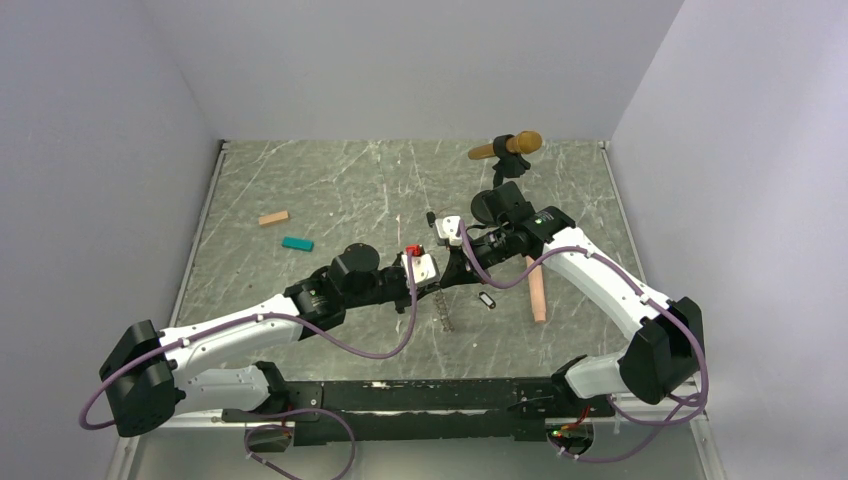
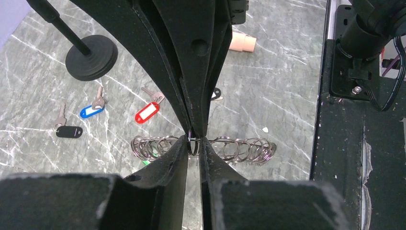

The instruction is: Put the keys on the keyring

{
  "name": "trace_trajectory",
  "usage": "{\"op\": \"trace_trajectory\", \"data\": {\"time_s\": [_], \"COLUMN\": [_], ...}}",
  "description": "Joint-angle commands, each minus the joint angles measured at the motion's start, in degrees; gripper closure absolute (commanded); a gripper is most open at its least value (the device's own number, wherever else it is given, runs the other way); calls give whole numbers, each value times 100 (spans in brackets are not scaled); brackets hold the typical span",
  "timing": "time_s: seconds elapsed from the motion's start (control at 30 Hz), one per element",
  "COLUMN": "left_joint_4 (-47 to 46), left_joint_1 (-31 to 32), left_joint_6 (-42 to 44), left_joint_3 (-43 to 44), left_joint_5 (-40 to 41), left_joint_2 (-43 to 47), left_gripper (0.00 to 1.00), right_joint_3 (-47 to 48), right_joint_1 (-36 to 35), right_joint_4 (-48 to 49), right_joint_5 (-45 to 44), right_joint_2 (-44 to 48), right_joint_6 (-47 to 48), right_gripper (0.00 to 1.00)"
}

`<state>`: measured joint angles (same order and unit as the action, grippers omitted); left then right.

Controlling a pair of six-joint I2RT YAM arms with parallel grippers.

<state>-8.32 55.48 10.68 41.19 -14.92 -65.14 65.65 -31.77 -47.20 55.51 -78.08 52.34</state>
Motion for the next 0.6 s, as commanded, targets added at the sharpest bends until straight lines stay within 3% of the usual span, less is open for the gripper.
{"op": "trace_trajectory", "data": {"time_s": [0.0,0.2,0.43,0.5,0.57], "left_joint_4": [-111,-111,-84,-94,-131], "left_joint_1": [33,33,37,34,33], "left_joint_6": [-41,-39,-55,-76,-108], "left_joint_3": [249,215,231,236,216], "left_joint_5": [-88,1,-31,-8,53], "left_joint_2": [27,111,55,46,66], "left_gripper": [83,84,93,90,80], "right_joint_3": [289,289,282,289,288], "right_joint_1": [-35,-43,-49,-50,-51], "right_joint_4": [66,61,55,53,53], "right_joint_5": [224,224,228,224,224], "right_joint_2": [12,4,-11,-10,-5], "right_joint_6": [90,93,100,107,108], "right_gripper": [100,100,100,100,100]}}
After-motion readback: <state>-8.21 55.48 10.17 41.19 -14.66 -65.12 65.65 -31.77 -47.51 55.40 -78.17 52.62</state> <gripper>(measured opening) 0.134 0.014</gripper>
